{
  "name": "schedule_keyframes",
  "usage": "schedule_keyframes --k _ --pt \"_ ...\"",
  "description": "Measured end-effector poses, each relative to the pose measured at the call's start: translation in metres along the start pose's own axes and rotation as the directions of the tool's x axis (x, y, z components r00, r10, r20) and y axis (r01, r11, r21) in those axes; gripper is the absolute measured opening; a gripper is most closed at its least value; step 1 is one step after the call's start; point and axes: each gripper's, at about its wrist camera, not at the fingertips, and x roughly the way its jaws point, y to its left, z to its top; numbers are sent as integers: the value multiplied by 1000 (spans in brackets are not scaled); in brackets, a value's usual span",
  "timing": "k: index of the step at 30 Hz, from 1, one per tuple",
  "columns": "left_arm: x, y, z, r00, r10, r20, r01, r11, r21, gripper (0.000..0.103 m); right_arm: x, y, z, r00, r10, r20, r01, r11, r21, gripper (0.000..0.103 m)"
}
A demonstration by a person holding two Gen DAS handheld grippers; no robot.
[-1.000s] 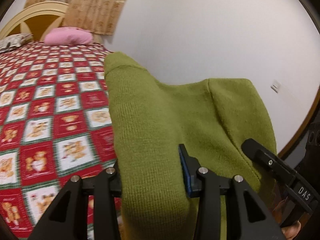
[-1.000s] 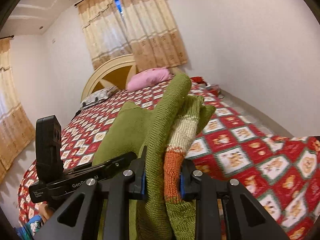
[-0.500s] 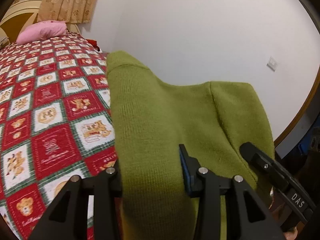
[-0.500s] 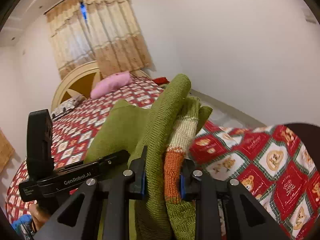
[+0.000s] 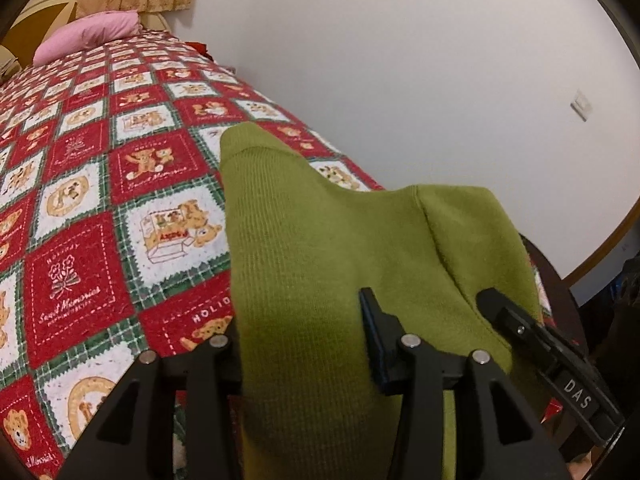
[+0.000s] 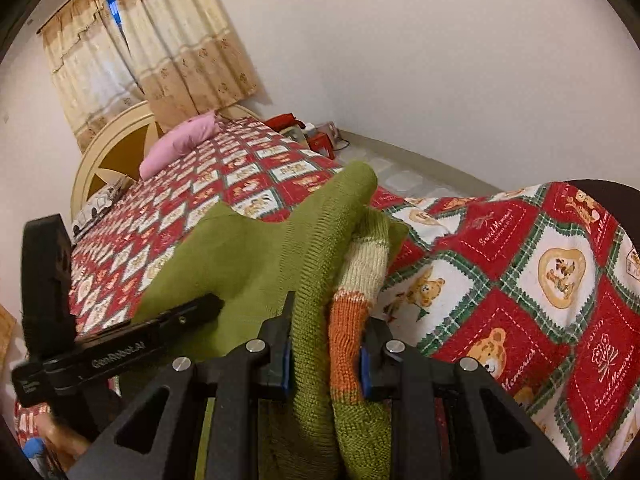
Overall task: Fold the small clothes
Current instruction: 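Lower the folded sweater onto the quilt and open both tools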
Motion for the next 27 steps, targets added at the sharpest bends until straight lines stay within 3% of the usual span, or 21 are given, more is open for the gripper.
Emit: schedule_keyframes --k 5,7,9,12,16,19,22,23,26,27 --pt "4 1 1 996 89 -8 -89 996 -1 72 11 -9 0 999 1 -50 1 999 40 26" --pt "3 0 1 992 128 -16 -128 992 2 80 15 -15 0 997 -1 -72 6 998 66 29" --pt "0 2 0 988 154 -19 -154 988 7 85 15 -18 0 996 -7 -86 14 996 83 39" --pt "-12 -1 -6 985 172 -16 -172 985 15 86 8 -23 -2 996 -26 -82 34 995 98 51" --pt "-27 -5 -10 978 207 12 -208 977 49 86 -28 -19 -10 998 -63 0 63 996 68 51" --pt "-38 -7 -14 972 230 39 -232 971 62 85 -64 -2 -18 986 -133 99 136 991 -19 51" --pt "-49 -9 -21 967 245 64 -249 966 62 84 -81 16 -26 984 -135 113 148 982 -116 51" --pt "-53 -11 -26 965 251 74 -256 965 63 84 -83 23 -30 985 -132 107 147 977 -153 50" --pt "-58 -15 -37 960 261 99 -269 960 77 84 -83 42 -45 990 -123 76 138 957 -256 35" --pt "-58 -16 -41 958 268 101 -277 957 89 84 -79 44 -49 990 -130 62 142 954 -264 35"
